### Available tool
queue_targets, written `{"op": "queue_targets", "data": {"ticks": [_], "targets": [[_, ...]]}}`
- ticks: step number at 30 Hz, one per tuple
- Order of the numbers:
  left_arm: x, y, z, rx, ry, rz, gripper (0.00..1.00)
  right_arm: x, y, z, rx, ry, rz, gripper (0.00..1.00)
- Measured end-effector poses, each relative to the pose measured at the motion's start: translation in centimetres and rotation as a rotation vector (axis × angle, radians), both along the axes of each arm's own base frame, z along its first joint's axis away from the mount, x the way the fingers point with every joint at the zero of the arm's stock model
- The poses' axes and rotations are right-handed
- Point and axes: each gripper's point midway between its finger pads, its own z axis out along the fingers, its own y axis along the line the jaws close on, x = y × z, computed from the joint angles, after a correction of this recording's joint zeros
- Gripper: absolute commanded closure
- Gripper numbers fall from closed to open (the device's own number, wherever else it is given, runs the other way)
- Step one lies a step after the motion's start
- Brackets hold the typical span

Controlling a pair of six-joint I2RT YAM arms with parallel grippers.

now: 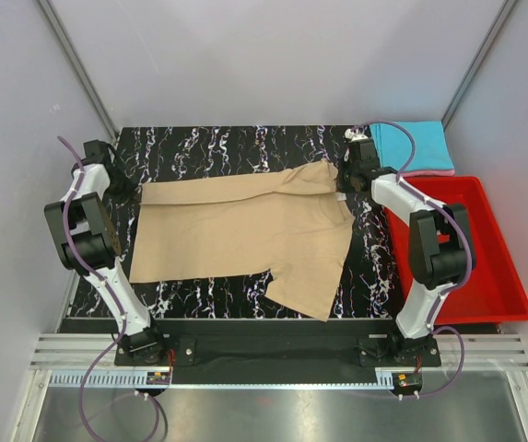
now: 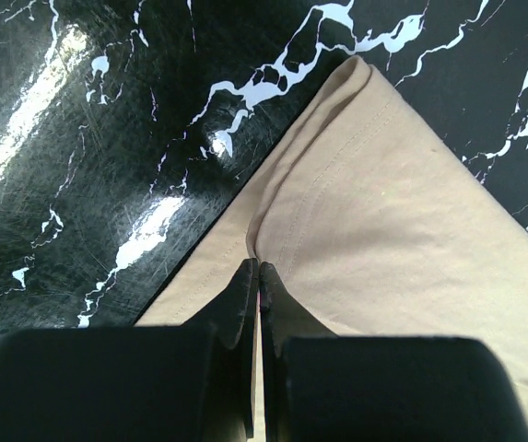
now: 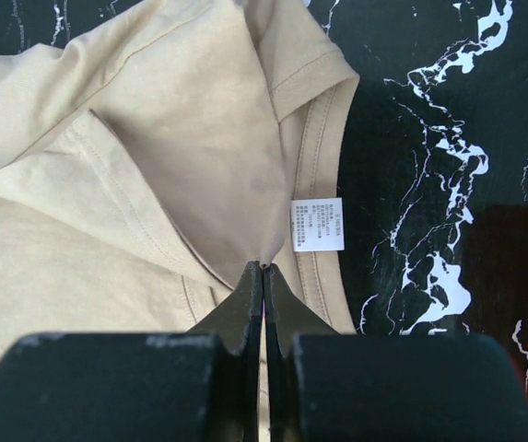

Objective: Fold and stack the t-shirts
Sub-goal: Fold the tshirt

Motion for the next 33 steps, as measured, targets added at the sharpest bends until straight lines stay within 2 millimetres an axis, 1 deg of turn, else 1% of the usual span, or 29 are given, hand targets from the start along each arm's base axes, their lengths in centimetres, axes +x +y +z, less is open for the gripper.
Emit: {"op": "queue_targets", "data": {"ticks": [5,9,12,16,21,24,27,29,30,31,32,33], "targets": [[0.0,-0.2,-0.1,0.025,0.008,-0.010,1.00,-0.7,0.5,0.2,0.040,-0.003,0.007,1.00],[-0.1,-0.3,-0.3,0.064,0.025,-0.019,1.00,-2.2,0.8,-0.8,0.071,0.020,0.015,1.00],[-0.1,-0.2,-0.3,0.082,0.032,-0.021,1.00,-2.7,0.9,-1.4,0.080,0.037,0.019,1.00],[-0.4,0.4,-0.3,0.110,0.046,-0.008,1.00,-2.5,1.0,-1.2,0.082,0.030,0.020,1.00],[-1.4,1.3,-0.5,0.162,0.099,0.017,1.00,-2.6,0.9,-0.5,0.082,0.024,0.023,1.00],[-1.4,1.5,-0.8,0.183,0.116,0.015,1.00,-3.1,0.8,0.2,0.086,0.011,0.023,1.00],[-1.3,1.5,-1.3,0.195,0.133,0.009,1.00,-3.8,0.7,-0.1,0.084,0.019,0.023,1.00],[-1.4,1.4,-1.7,0.202,0.146,0.007,1.00,-4.2,0.6,-0.6,0.082,0.033,0.024,0.96],[-1.6,1.3,-1.8,0.205,0.155,0.006,1.00,-4.4,0.6,-0.9,0.081,0.042,0.024,0.92],[-1.7,1.3,-1.8,0.210,0.162,0.006,0.96,-4.5,0.6,-1.0,0.083,0.050,0.026,0.86],[-1.8,1.3,-1.8,0.217,0.167,0.008,0.79,-4.6,0.7,-1.1,0.087,0.055,0.030,0.77],[-2.0,1.4,-1.7,0.225,0.173,0.008,0.71,-4.7,0.9,-1.2,0.093,0.060,0.034,0.74]]}}
